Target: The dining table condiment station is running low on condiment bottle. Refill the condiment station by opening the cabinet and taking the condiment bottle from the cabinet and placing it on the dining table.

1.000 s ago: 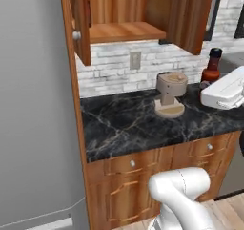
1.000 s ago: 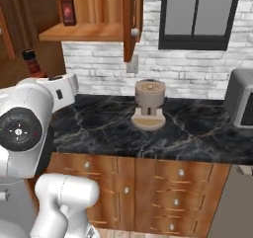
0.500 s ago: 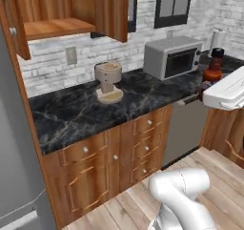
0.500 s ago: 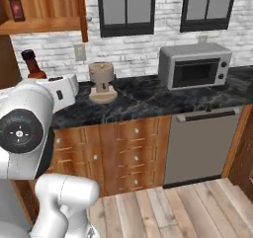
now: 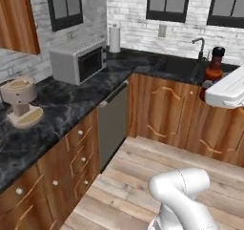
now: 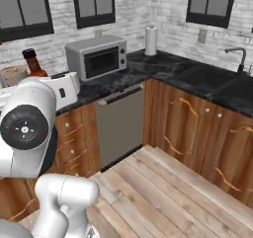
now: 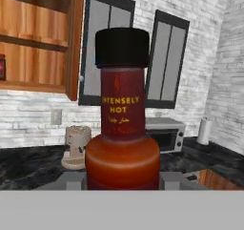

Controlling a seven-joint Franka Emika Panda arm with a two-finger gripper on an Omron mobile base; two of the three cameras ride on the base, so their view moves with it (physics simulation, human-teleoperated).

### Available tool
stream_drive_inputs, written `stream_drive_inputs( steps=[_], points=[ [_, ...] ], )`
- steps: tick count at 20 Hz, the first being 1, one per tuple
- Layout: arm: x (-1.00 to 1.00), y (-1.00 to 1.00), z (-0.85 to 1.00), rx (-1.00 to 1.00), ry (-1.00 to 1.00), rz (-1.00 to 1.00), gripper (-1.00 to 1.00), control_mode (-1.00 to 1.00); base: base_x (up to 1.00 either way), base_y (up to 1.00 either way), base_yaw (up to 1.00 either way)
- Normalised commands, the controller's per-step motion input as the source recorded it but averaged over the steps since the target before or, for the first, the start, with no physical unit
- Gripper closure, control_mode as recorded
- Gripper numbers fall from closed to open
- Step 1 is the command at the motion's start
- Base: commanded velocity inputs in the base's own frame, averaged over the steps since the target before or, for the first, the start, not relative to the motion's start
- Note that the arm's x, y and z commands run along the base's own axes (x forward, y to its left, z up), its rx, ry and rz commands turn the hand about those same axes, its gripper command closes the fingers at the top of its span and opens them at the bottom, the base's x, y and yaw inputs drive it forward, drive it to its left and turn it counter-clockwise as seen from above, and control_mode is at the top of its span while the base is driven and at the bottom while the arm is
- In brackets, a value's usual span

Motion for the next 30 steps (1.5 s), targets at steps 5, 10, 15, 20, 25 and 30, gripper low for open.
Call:
stream_drive_inputs(
  steps=[5,10,15,20,25,30],
  points=[
    [0.00,0.00,0.00,0.00,0.00,0.00,1.00,1.00,-0.18,0.00,-0.96],
    [0.00,0.00,0.00,0.00,0.00,0.00,1.00,1.00,-0.05,0.00,-1.00],
    [0.00,0.00,0.00,0.00,0.00,0.00,1.00,1.00,0.00,0.00,-1.00],
    [0.00,0.00,0.00,0.00,0.00,0.00,1.00,1.00,0.00,0.00,-1.00],
    [0.00,0.00,0.00,0.00,0.00,0.00,1.00,1.00,0.00,0.00,-1.00],
    [0.00,0.00,0.00,0.00,0.00,0.00,1.00,1.00,0.00,0.00,-1.00]
  ],
)
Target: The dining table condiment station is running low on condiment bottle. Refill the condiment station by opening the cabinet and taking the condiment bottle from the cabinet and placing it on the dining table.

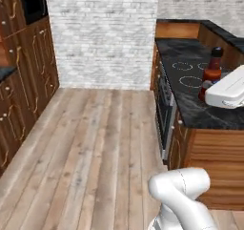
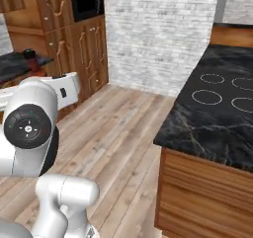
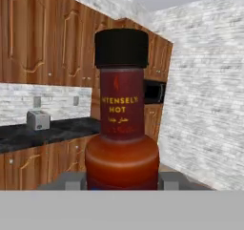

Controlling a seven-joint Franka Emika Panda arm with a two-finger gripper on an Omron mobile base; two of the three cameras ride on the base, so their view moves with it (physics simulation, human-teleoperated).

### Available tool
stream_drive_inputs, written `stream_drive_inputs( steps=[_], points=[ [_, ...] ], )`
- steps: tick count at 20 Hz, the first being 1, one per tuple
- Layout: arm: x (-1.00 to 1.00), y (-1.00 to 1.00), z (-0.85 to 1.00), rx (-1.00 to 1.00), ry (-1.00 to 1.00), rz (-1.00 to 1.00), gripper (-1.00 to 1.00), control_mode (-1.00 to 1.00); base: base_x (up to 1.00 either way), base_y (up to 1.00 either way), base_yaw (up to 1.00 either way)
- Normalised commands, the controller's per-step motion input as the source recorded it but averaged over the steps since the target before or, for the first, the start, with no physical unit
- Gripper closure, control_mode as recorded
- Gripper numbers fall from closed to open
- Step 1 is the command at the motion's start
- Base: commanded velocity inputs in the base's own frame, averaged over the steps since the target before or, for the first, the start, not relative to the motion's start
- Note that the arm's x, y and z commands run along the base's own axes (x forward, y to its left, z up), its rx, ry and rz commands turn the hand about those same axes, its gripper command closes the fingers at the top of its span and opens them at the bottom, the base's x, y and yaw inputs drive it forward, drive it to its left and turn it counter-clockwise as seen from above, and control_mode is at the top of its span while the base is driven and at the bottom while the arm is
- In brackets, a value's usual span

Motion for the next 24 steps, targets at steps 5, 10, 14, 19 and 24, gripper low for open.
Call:
stream_drive_inputs(
  steps=[5,10,14,19,24],
  points=[
    [0.00,0.00,0.00,0.00,0.00,0.00,1.00,1.00,0.00,0.00,-0.93],
    [0.00,0.00,0.00,0.00,0.00,0.00,1.00,1.00,0.08,-0.61,-0.21],
    [0.00,0.00,0.00,0.00,0.00,0.00,1.00,1.00,0.40,-1.00,-0.01],
    [0.00,0.00,0.00,0.00,0.00,0.00,1.00,1.00,0.29,-1.00,0.00],
    [0.00,0.00,0.00,0.00,0.00,0.00,1.00,1.00,0.17,-1.00,0.00]
  ],
)
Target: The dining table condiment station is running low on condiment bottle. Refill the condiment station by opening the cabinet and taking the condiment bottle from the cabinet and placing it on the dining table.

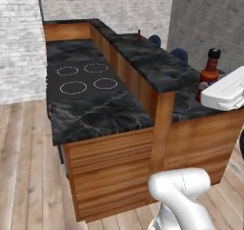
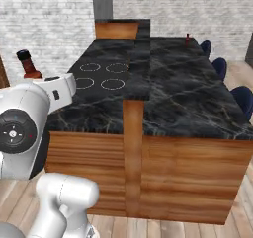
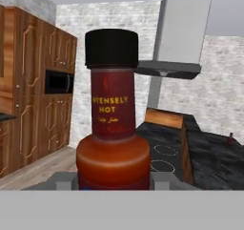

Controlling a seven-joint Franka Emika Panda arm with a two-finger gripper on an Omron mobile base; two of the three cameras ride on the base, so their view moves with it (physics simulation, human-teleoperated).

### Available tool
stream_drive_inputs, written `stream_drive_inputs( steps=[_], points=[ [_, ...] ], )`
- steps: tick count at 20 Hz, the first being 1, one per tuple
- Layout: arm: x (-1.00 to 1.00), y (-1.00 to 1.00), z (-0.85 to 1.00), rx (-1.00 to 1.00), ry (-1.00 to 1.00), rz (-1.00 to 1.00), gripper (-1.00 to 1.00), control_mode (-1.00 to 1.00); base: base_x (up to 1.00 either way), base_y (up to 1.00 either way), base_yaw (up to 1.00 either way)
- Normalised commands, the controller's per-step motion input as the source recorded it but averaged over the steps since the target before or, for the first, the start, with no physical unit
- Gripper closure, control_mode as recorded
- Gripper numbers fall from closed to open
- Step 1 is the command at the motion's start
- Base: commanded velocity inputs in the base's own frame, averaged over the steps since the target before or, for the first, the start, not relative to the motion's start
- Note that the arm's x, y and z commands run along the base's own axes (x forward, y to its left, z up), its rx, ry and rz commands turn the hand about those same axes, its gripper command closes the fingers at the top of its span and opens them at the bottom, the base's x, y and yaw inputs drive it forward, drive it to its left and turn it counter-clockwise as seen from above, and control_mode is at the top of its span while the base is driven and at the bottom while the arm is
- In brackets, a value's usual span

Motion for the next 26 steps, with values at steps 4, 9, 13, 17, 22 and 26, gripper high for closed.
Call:
stream_drive_inputs(
  steps=[4,9,13,17,22,26],
  points=[
    [0.00,0.00,0.00,0.00,0.00,0.00,1.00,1.00,0.14,-1.00,0.00],
    [0.00,0.00,0.00,0.00,0.00,0.00,1.00,1.00,0.19,-1.00,0.00],
    [0.00,0.00,0.00,0.00,0.00,0.00,1.00,1.00,0.33,-1.00,0.00],
    [0.00,0.00,0.00,0.00,0.00,0.00,1.00,1.00,0.41,-1.00,0.00],
    [0.00,0.00,0.00,0.00,0.00,0.00,1.00,1.00,0.43,-1.00,0.06],
    [0.00,0.00,0.00,0.00,0.00,0.00,1.00,1.00,0.55,-1.00,0.16]
  ],
)
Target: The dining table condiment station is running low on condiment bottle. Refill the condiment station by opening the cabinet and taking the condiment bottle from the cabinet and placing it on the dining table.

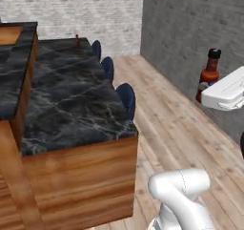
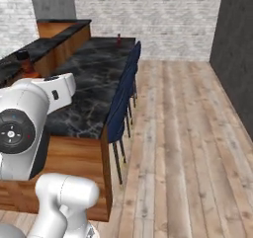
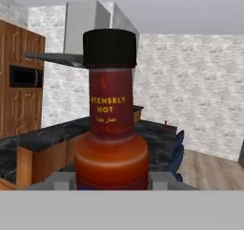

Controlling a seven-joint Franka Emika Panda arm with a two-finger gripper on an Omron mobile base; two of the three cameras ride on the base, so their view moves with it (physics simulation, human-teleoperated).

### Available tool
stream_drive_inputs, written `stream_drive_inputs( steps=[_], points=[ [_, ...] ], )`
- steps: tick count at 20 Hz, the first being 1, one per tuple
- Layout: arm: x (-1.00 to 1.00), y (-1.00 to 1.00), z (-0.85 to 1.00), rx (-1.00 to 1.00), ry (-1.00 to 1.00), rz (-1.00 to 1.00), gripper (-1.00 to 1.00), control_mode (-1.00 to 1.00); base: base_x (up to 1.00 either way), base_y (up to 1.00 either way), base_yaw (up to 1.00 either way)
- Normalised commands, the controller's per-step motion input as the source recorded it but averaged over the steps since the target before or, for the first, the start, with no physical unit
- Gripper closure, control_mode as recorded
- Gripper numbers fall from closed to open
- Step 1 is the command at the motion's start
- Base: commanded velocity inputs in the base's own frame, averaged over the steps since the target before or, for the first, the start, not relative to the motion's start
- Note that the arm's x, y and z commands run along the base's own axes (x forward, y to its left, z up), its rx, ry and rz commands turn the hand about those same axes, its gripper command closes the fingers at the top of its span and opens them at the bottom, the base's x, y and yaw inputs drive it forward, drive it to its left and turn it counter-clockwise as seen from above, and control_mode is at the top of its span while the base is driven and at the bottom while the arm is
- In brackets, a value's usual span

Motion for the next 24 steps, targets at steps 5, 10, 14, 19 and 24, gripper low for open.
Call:
stream_drive_inputs(
  steps=[5,10,14,19,24],
  points=[
    [0.00,0.00,0.00,0.00,0.00,0.00,1.00,1.00,0.70,-1.00,0.31],
    [0.00,0.00,0.00,0.00,0.00,0.00,1.00,1.00,0.67,-1.00,0.32],
    [0.00,0.00,0.00,0.00,0.00,0.00,1.00,1.00,0.67,-1.00,0.31],
    [0.00,0.00,0.00,0.00,0.00,0.00,1.00,1.00,0.73,-0.97,0.37],
    [0.00,0.00,0.00,0.00,0.00,0.00,1.00,1.00,0.91,-0.72,0.49]
  ],
)
